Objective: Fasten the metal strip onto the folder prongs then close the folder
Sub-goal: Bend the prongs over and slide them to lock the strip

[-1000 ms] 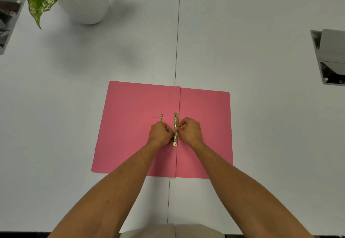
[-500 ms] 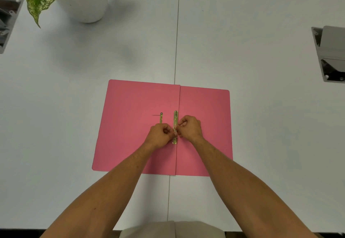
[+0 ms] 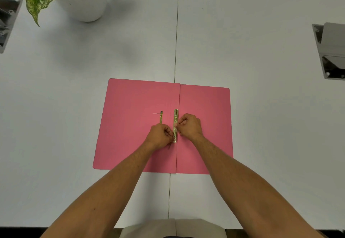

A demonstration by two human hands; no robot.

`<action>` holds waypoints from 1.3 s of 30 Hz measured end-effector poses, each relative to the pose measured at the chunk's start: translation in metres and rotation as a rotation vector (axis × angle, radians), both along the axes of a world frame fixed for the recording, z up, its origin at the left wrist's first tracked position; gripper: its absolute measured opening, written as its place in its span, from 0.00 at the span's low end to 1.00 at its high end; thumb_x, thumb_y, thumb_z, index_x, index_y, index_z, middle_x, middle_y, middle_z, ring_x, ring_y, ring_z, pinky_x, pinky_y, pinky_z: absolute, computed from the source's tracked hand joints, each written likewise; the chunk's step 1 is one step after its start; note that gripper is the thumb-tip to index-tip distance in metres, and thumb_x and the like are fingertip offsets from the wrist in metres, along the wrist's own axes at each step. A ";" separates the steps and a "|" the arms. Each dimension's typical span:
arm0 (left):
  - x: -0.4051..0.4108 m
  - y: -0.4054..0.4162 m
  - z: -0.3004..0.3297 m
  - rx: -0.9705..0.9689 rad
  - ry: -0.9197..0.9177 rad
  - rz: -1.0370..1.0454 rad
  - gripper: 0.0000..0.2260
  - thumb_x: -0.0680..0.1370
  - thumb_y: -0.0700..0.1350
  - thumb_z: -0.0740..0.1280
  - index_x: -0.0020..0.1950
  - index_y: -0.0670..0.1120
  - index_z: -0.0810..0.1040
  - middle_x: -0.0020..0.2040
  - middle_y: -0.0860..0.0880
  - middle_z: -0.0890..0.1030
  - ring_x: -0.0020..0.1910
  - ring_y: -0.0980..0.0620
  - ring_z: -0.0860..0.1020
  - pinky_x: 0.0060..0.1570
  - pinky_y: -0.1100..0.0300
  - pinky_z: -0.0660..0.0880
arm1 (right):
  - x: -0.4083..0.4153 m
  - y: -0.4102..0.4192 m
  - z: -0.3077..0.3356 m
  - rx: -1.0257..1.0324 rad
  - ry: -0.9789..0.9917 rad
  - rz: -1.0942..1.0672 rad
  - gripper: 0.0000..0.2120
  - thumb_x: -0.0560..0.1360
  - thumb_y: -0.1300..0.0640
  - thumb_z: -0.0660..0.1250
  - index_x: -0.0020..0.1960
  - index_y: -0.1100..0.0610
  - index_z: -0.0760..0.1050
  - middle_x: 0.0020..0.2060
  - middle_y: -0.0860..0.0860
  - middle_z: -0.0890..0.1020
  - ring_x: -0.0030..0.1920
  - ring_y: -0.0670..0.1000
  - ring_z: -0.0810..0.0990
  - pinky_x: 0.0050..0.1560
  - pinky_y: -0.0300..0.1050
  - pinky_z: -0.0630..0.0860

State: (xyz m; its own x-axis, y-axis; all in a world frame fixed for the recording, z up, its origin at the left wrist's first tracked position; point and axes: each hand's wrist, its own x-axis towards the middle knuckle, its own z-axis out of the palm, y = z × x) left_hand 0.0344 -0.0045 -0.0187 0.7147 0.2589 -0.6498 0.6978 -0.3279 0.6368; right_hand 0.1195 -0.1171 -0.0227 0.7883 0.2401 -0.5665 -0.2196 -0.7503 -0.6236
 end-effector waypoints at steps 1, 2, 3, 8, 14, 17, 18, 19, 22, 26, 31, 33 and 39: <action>0.000 0.000 0.000 -0.006 0.003 -0.002 0.03 0.68 0.37 0.74 0.40 0.41 0.83 0.34 0.46 0.84 0.31 0.55 0.80 0.36 0.64 0.77 | 0.000 0.000 0.000 0.002 0.000 -0.002 0.05 0.69 0.64 0.74 0.41 0.59 0.78 0.37 0.59 0.85 0.41 0.59 0.85 0.46 0.54 0.83; 0.000 0.000 0.000 -0.010 0.006 -0.004 0.03 0.68 0.36 0.74 0.40 0.41 0.83 0.34 0.45 0.84 0.32 0.54 0.80 0.38 0.62 0.78 | -0.001 0.000 0.000 0.004 0.000 -0.004 0.05 0.70 0.64 0.74 0.41 0.59 0.78 0.37 0.59 0.85 0.41 0.59 0.85 0.45 0.54 0.83; -0.001 0.000 -0.001 -0.007 0.006 -0.008 0.03 0.69 0.36 0.74 0.41 0.40 0.83 0.35 0.44 0.85 0.33 0.53 0.81 0.39 0.61 0.79 | -0.002 0.001 0.000 0.006 -0.001 -0.007 0.06 0.70 0.64 0.74 0.41 0.58 0.78 0.37 0.59 0.85 0.41 0.59 0.85 0.45 0.54 0.83; -0.001 -0.004 -0.002 0.026 0.013 0.020 0.03 0.69 0.35 0.73 0.40 0.41 0.83 0.36 0.44 0.85 0.33 0.52 0.81 0.39 0.62 0.78 | -0.002 0.000 -0.001 0.001 -0.010 0.002 0.08 0.70 0.64 0.74 0.39 0.56 0.76 0.36 0.58 0.85 0.40 0.58 0.85 0.44 0.52 0.84; -0.003 -0.010 -0.002 0.066 0.003 0.056 0.04 0.69 0.35 0.72 0.38 0.42 0.84 0.38 0.44 0.85 0.33 0.54 0.79 0.37 0.65 0.75 | -0.001 0.001 -0.002 0.001 -0.015 0.003 0.07 0.70 0.64 0.74 0.39 0.56 0.77 0.36 0.58 0.85 0.39 0.57 0.85 0.43 0.51 0.84; -0.003 -0.011 -0.002 0.075 0.013 0.051 0.04 0.68 0.34 0.71 0.37 0.42 0.84 0.37 0.44 0.85 0.32 0.54 0.78 0.36 0.66 0.73 | 0.000 0.001 -0.003 -0.003 -0.021 0.004 0.09 0.69 0.64 0.74 0.37 0.55 0.76 0.35 0.58 0.85 0.39 0.58 0.85 0.43 0.51 0.84; -0.002 -0.012 -0.002 0.077 0.017 0.051 0.04 0.68 0.34 0.71 0.37 0.42 0.84 0.37 0.43 0.85 0.31 0.55 0.78 0.33 0.68 0.72 | -0.001 0.001 -0.003 -0.004 -0.023 0.004 0.09 0.69 0.64 0.74 0.37 0.54 0.76 0.35 0.58 0.85 0.39 0.57 0.85 0.43 0.51 0.84; -0.002 -0.012 -0.002 0.078 0.022 0.052 0.04 0.68 0.34 0.71 0.37 0.42 0.84 0.37 0.44 0.85 0.30 0.56 0.77 0.31 0.70 0.71 | -0.001 0.001 -0.003 -0.004 -0.025 0.004 0.09 0.69 0.64 0.74 0.36 0.54 0.75 0.34 0.58 0.85 0.39 0.57 0.85 0.43 0.51 0.84; -0.001 -0.012 -0.001 0.076 0.035 0.045 0.04 0.68 0.34 0.71 0.37 0.41 0.84 0.37 0.43 0.85 0.29 0.56 0.78 0.28 0.72 0.71 | -0.001 0.000 -0.004 -0.007 -0.032 0.005 0.10 0.69 0.63 0.74 0.35 0.53 0.75 0.34 0.57 0.85 0.38 0.57 0.85 0.43 0.51 0.83; -0.001 -0.013 -0.001 0.069 0.020 0.045 0.04 0.69 0.33 0.70 0.37 0.40 0.83 0.35 0.41 0.85 0.27 0.53 0.80 0.30 0.67 0.77 | -0.001 0.000 -0.006 -0.004 -0.034 0.003 0.09 0.70 0.63 0.74 0.36 0.53 0.75 0.33 0.57 0.85 0.38 0.56 0.85 0.44 0.50 0.83; -0.005 -0.017 -0.002 0.071 -0.021 0.071 0.04 0.69 0.33 0.70 0.35 0.40 0.83 0.33 0.41 0.85 0.27 0.53 0.80 0.32 0.68 0.77 | -0.002 -0.001 -0.007 0.000 -0.031 -0.004 0.08 0.70 0.64 0.74 0.38 0.55 0.77 0.34 0.58 0.85 0.38 0.57 0.85 0.43 0.51 0.84; -0.007 -0.019 -0.002 0.063 -0.024 0.082 0.03 0.69 0.34 0.71 0.36 0.40 0.83 0.34 0.42 0.85 0.30 0.51 0.81 0.38 0.64 0.78 | -0.002 -0.001 -0.006 -0.001 -0.027 0.000 0.07 0.70 0.64 0.74 0.38 0.56 0.77 0.35 0.58 0.85 0.39 0.57 0.85 0.43 0.52 0.84; -0.012 -0.030 -0.002 0.033 -0.036 0.159 0.04 0.68 0.34 0.70 0.35 0.41 0.82 0.31 0.42 0.84 0.30 0.48 0.83 0.38 0.61 0.80 | -0.001 0.000 -0.007 0.000 -0.028 -0.001 0.10 0.70 0.64 0.74 0.36 0.54 0.75 0.35 0.58 0.85 0.39 0.58 0.85 0.42 0.53 0.84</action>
